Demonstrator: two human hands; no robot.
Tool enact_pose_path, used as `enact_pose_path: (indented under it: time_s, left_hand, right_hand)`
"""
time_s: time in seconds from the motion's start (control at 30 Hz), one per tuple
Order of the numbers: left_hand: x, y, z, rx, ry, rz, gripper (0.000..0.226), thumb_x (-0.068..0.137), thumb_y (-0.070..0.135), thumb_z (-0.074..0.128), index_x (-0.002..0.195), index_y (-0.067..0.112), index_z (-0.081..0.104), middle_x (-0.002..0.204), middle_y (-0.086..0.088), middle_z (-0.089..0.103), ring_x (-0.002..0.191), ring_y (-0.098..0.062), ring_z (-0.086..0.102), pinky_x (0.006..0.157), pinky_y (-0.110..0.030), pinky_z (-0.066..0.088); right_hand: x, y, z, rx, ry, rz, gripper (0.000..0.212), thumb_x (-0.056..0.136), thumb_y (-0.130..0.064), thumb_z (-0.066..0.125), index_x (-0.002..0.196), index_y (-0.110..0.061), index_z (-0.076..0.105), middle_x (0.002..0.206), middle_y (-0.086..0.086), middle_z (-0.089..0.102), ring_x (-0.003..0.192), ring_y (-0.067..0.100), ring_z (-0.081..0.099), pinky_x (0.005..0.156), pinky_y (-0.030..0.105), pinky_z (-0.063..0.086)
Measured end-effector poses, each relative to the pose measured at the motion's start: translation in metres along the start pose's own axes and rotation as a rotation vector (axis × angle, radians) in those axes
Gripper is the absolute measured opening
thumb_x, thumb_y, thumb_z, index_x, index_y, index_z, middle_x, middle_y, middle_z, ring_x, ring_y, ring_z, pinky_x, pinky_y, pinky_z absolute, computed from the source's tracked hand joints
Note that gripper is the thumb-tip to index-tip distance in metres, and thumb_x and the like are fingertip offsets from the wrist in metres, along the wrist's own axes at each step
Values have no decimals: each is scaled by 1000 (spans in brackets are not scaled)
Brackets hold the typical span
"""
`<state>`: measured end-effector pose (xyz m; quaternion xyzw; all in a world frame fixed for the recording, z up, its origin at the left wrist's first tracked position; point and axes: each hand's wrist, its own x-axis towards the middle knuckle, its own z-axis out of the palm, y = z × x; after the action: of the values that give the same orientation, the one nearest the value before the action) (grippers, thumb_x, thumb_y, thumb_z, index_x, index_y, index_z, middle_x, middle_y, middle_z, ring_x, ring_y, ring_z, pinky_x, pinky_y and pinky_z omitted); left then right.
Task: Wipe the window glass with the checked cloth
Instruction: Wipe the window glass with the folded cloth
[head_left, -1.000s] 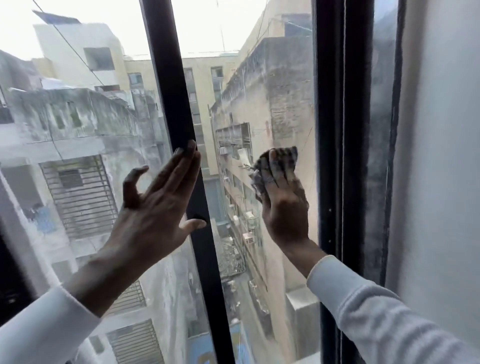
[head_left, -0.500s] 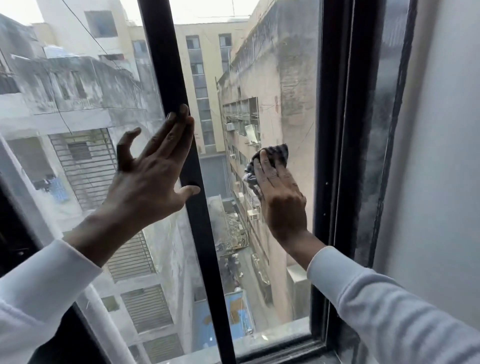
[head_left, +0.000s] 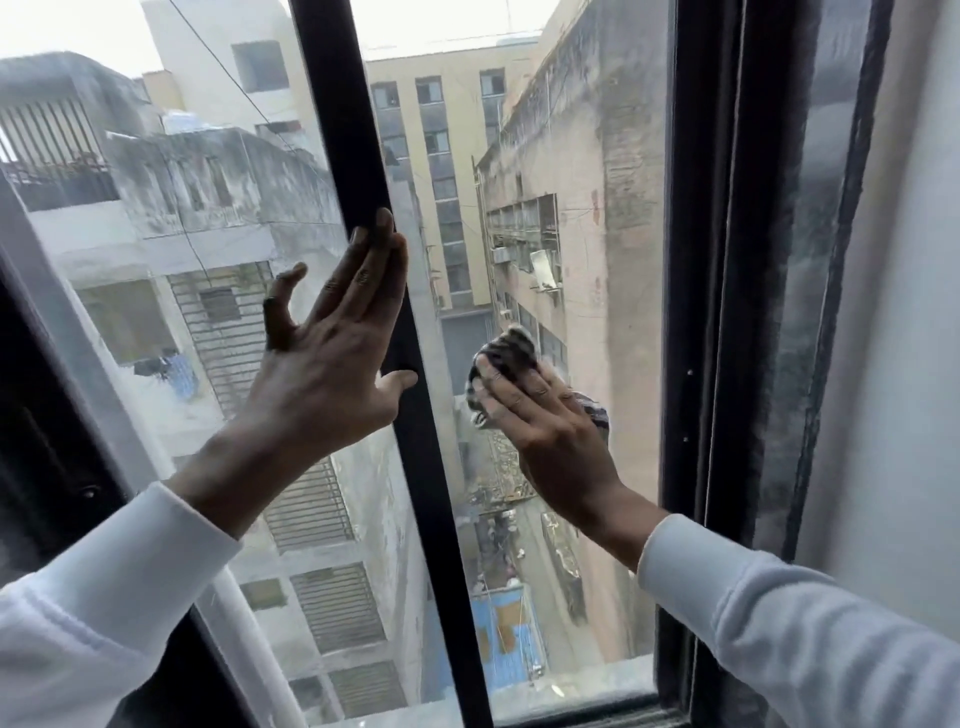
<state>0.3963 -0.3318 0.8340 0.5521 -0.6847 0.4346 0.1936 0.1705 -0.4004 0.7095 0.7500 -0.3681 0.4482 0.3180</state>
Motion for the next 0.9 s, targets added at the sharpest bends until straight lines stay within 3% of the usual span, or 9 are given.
enact_pose_path:
  time_s: [0.07, 0.2, 0.37, 0.5, 0.53, 0.6, 0.7, 0.8, 0.9]
  left_hand:
    - [-1, 2, -1, 7, -12, -1, 126, 89, 55, 71, 178, 20, -10, 187, 4, -20, 173, -9, -9, 131, -51, 9]
    - [-1, 0, -2, -21, -26, -9, 125, 90, 56, 71, 178, 22, -12, 186, 6, -23, 172, -7, -10, 132, -52, 9]
    - [0, 3, 2, -19, -14, -12, 130, 87, 54, 74, 178, 22, -13, 186, 6, -22, 174, -13, -6, 133, -54, 10]
    - [-2, 2, 2, -43, -17, -30, 131, 86, 53, 76, 178, 22, -12, 186, 6, -20, 174, -16, -4, 134, -54, 8]
    - [-1, 3, 3, -45, -18, -30, 131, 86, 52, 76, 178, 22, -11, 186, 6, -20, 174, -16, -5, 134, -54, 8]
    - [-1, 5, 2, -54, -14, -30, 130, 85, 50, 76, 178, 21, -11, 187, 4, -19, 174, -16, -6, 134, -55, 10]
    - [-2, 6, 2, -62, 15, -41, 130, 83, 50, 78, 179, 20, -5, 188, 5, -14, 174, -14, 0, 133, -54, 14]
    - [-2, 3, 4, -80, 13, -44, 131, 82, 50, 79, 179, 22, -5, 188, 7, -13, 174, -16, 3, 131, -52, 14]
    - [-3, 1, 4, -134, -5, -44, 132, 83, 46, 79, 178, 23, -10, 187, 8, -17, 174, -15, -1, 131, -49, 9]
  right_hand:
    - [14, 16, 3, -2, 16, -128, 62, 98, 11, 53, 157, -8, 59, 170, 10, 50, 156, 36, 50, 127, 55, 45]
    - [19, 23, -6, 32, 213, 550, 63, 106, 6, 56, 166, -6, 42, 178, 14, 34, 167, 38, 27, 137, 51, 28]
    - [39, 17, 7, -18, 71, -88, 69, 104, 3, 57, 168, -17, 43, 180, 5, 34, 169, 29, 26, 137, 52, 27]
    - [22, 30, -2, 7, 244, 595, 64, 111, -8, 59, 170, -11, 36, 182, 12, 26, 169, 37, 21, 133, 59, 32]
    - [4, 10, 3, -2, 194, 582, 71, 107, -3, 61, 171, -13, 33, 183, 10, 22, 170, 36, 17, 134, 60, 31]
    - [-17, -23, 18, -29, -11, 178, 88, 95, 3, 68, 172, -20, 33, 184, 2, 18, 172, 30, 7, 135, 59, 28]
    - [35, -6, 19, -124, -22, -219, 71, 105, -12, 65, 169, -26, 39, 181, -2, 30, 170, 25, 19, 135, 54, 29]
    - [65, 33, 3, -92, 183, 169, 54, 117, -34, 47, 169, -25, 40, 180, 6, 32, 169, 32, 26, 136, 54, 28]
    - [13, 7, 9, 69, 308, 701, 53, 114, -24, 57, 166, -15, 47, 179, 14, 29, 168, 43, 22, 132, 63, 33]
